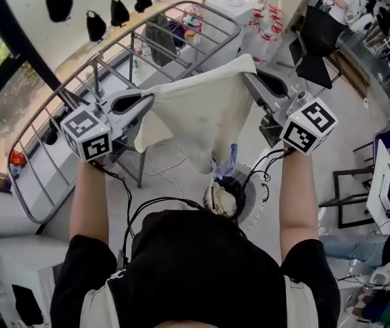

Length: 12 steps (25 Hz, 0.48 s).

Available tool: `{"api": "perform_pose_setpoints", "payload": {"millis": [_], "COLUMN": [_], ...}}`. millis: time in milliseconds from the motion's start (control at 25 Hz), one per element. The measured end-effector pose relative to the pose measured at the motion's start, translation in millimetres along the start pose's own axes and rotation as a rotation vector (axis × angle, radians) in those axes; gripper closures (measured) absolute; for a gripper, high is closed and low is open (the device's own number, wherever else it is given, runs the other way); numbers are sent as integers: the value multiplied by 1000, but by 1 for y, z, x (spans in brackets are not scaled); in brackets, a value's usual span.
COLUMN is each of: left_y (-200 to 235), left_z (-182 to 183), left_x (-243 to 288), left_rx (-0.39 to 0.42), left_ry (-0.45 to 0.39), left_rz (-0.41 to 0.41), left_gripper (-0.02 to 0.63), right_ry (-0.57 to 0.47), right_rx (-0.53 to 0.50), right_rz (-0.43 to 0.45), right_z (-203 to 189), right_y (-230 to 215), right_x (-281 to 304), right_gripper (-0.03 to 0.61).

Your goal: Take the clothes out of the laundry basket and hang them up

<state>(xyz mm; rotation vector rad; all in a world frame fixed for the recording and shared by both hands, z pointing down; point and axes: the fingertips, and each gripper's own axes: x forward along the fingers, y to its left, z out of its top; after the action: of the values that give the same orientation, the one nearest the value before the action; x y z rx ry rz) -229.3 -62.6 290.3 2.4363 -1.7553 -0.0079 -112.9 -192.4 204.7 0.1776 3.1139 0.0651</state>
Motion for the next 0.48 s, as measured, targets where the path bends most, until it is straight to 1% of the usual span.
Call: {"api": "perform_pose_setpoints", "payload": {"millis": [80, 160, 280, 400, 480], "left_y": [-7, -9, -9, -37, -56], "left_z": [-3, -4, -3, -2, -4], "left_x": [-13, -25, -47, -76, -94], "left_rx": [-34, -44, -47, -48, -38], "left_ry": [-34, -54, -90, -130, -130], "left_rz": [-9, 0, 78, 149, 199], "left_gripper": [592, 592, 592, 589, 595], "right_ry": [-3, -8, -8, -12, -36], "right_rx": [-34, -64, -97, -91, -78], "right_rz": [45, 84, 170, 255, 297], "right_z": [20, 38, 53, 61, 71], "right_y": [12, 24, 42, 59, 67], "right_x": [15, 30, 57, 64, 63], "right_gripper": [555, 555, 555, 555, 555]}}
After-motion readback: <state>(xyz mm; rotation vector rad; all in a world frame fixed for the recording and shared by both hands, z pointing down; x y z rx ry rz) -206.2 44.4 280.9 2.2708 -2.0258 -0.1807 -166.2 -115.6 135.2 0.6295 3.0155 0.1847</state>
